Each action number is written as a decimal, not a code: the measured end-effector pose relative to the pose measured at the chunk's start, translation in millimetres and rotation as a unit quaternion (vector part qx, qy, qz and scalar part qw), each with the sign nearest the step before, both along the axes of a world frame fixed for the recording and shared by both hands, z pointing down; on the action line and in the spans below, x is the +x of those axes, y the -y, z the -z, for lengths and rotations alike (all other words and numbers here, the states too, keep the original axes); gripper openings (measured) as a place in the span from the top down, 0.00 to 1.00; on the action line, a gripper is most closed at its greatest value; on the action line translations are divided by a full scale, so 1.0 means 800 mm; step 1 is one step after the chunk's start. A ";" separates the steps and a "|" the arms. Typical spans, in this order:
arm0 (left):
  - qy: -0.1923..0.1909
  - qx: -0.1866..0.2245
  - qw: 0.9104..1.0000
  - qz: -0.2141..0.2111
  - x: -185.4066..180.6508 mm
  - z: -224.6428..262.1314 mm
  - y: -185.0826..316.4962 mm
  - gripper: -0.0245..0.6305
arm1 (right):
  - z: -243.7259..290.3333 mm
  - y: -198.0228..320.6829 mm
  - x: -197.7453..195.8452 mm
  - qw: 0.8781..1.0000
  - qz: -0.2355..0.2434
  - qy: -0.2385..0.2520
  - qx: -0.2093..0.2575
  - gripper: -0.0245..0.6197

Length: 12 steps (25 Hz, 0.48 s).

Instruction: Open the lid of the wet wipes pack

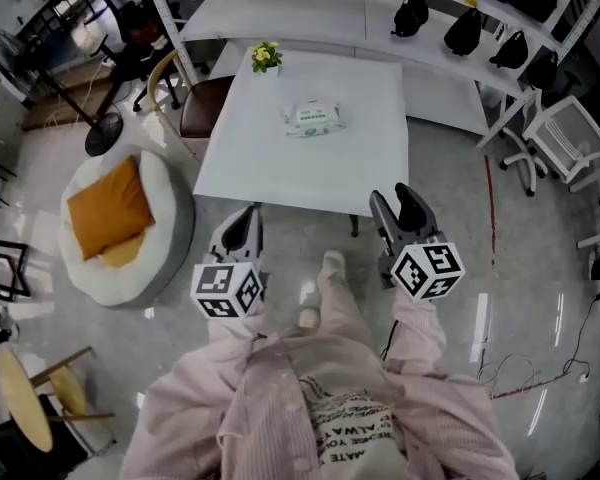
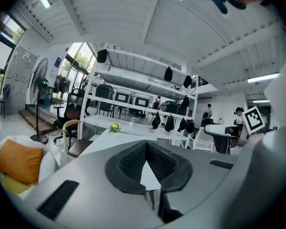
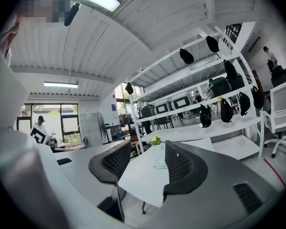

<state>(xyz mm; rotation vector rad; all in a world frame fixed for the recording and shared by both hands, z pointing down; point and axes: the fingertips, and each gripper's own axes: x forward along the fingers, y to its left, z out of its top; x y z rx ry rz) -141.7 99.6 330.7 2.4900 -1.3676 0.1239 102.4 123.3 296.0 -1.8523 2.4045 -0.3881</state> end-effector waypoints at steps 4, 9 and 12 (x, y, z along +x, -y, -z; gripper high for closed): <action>-0.001 -0.011 1.000 0.010 -0.005 -0.011 0.028 0.96 | -0.011 0.032 0.002 1.000 0.003 -0.003 -0.007 0.64; -0.003 -0.025 1.000 0.016 0.000 -0.025 0.085 0.96 | -0.024 0.096 0.007 1.000 0.010 -0.010 -0.017 0.64; -0.006 -0.035 0.999 0.020 0.006 -0.035 0.122 0.96 | -0.035 0.138 0.011 0.999 0.018 -0.016 -0.026 0.64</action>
